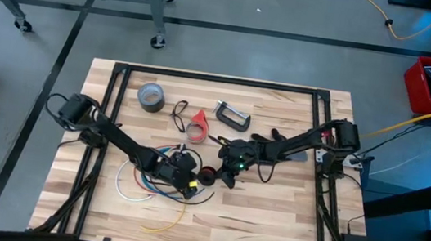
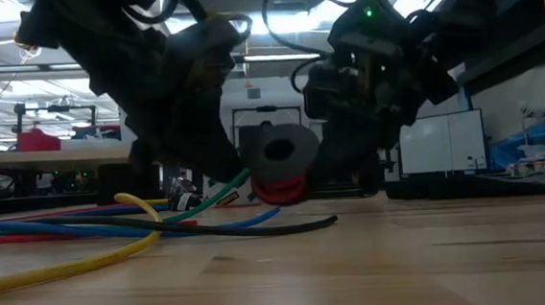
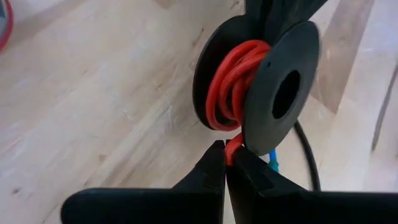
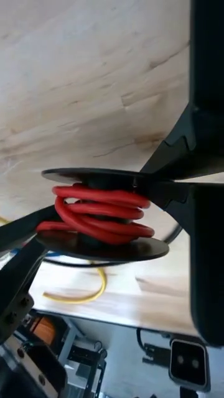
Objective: Coil cords
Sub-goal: Coil the orange wire on the spool
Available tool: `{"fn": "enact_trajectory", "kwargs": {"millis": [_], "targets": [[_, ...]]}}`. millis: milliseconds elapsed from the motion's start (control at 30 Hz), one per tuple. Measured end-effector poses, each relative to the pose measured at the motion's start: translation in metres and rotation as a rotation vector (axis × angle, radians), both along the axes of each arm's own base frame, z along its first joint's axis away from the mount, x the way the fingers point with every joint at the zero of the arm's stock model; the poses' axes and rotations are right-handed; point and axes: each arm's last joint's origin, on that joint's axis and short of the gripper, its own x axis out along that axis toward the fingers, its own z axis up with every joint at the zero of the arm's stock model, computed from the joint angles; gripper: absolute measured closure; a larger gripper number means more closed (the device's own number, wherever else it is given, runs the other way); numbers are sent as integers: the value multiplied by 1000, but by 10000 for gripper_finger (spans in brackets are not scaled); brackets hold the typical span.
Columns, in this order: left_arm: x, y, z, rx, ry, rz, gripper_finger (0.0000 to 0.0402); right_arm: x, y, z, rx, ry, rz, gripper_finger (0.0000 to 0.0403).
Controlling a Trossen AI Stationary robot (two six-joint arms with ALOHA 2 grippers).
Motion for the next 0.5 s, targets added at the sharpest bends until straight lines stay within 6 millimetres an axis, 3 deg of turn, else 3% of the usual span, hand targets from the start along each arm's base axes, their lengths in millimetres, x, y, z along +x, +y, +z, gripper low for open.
{"fn": "enact_trajectory", "kwargs": {"millis": [200,500], "targets": [[4,1,-12,-2,15,3,401,2,0,-10,0,8,8,398],[5,2,-13,-25,16,19,401,2,-1,-12,-29,10,-22,395]]}}
